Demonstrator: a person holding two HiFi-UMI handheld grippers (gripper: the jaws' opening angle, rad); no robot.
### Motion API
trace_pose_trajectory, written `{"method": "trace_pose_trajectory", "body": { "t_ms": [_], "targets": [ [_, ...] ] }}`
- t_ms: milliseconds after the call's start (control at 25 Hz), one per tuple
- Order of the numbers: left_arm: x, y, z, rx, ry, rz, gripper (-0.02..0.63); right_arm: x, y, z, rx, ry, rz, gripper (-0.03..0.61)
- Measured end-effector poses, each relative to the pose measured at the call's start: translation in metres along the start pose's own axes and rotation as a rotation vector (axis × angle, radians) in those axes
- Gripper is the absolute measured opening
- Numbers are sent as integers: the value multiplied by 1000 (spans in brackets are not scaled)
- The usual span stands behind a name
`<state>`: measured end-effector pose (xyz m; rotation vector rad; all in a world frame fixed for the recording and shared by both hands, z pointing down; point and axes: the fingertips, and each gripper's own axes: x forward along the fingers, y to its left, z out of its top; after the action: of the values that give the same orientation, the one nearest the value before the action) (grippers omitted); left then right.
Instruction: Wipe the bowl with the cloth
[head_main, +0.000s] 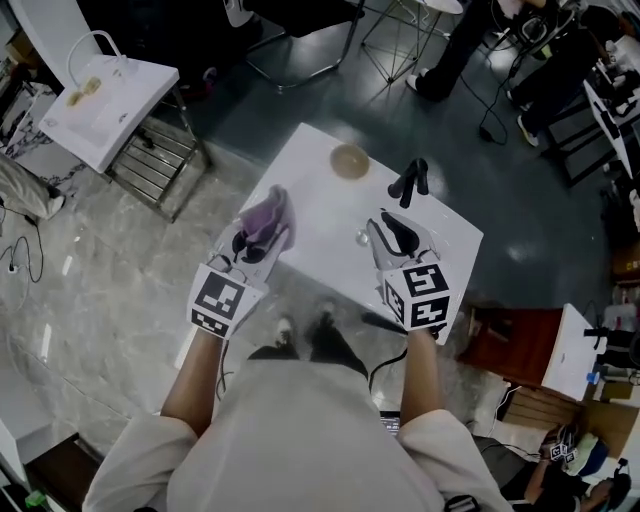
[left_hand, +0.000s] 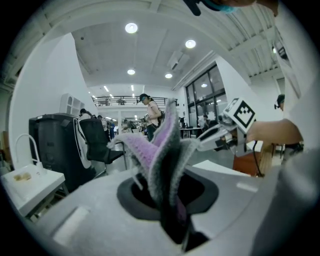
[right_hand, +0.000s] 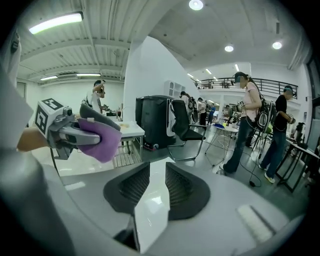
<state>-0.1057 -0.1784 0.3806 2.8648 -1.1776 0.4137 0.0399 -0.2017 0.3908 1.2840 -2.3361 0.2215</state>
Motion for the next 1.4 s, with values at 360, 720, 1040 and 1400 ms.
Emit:
{"method": "trace_pose_trajectory", "body": {
  "t_ms": [360, 720, 1040, 1400],
  "targets": [
    [61, 40, -30, -6, 95, 38, 66, 88, -40, -24, -26, 98, 53, 129],
    [110, 80, -58, -55, 171, 86, 67, 178, -77, -48, -23, 183, 132, 150],
    [134, 99, -85, -103, 219, 103, 67, 240, -85, -88, -141, 335, 203, 215],
    [134, 109, -112, -146, 269, 134, 67, 287, -95, -131, -381, 492, 201, 242]
  ]
}}
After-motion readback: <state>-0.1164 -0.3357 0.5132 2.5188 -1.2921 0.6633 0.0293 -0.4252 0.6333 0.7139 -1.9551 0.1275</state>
